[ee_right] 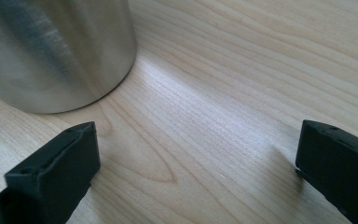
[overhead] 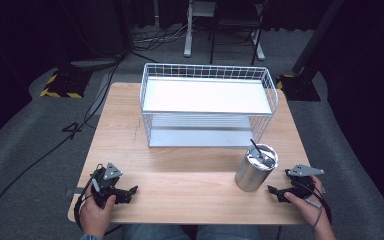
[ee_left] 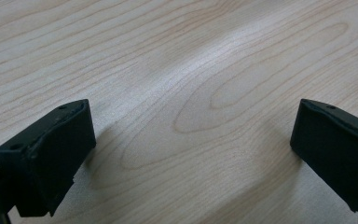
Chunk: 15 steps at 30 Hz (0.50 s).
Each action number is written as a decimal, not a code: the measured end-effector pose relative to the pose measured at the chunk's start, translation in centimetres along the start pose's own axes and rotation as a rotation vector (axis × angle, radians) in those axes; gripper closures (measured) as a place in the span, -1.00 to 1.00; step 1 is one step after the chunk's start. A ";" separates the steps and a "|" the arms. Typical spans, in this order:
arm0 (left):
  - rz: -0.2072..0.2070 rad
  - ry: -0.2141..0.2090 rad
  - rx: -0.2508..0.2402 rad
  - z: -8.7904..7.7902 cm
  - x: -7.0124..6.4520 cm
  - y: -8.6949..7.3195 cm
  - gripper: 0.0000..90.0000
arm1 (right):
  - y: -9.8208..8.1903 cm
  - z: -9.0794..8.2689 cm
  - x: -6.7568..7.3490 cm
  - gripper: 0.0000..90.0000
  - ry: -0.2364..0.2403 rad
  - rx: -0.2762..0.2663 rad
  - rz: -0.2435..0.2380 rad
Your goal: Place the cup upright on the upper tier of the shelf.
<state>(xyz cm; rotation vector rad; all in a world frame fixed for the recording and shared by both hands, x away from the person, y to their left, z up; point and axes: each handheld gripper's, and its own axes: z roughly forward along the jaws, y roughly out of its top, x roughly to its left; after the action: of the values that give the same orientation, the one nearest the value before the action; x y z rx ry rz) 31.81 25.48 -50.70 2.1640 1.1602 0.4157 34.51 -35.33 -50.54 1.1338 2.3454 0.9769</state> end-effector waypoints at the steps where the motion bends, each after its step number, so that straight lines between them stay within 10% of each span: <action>1: 0.000 -0.001 0.000 0.0 0.0 0.0 -0.99 | 0.1 -0.2 0.0 -1.00 0.002 -0.008 -0.001; 15: 0.002 -0.004 0.000 0.1 0.0 0.1 -0.99 | 1.9 -3.8 1.0 -1.00 0.043 -0.119 -0.012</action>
<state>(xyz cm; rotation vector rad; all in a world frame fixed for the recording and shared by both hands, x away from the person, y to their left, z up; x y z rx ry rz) 31.94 25.45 -50.70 2.1652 1.1559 0.4122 32.75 -35.38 -46.58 1.0616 2.2912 1.1308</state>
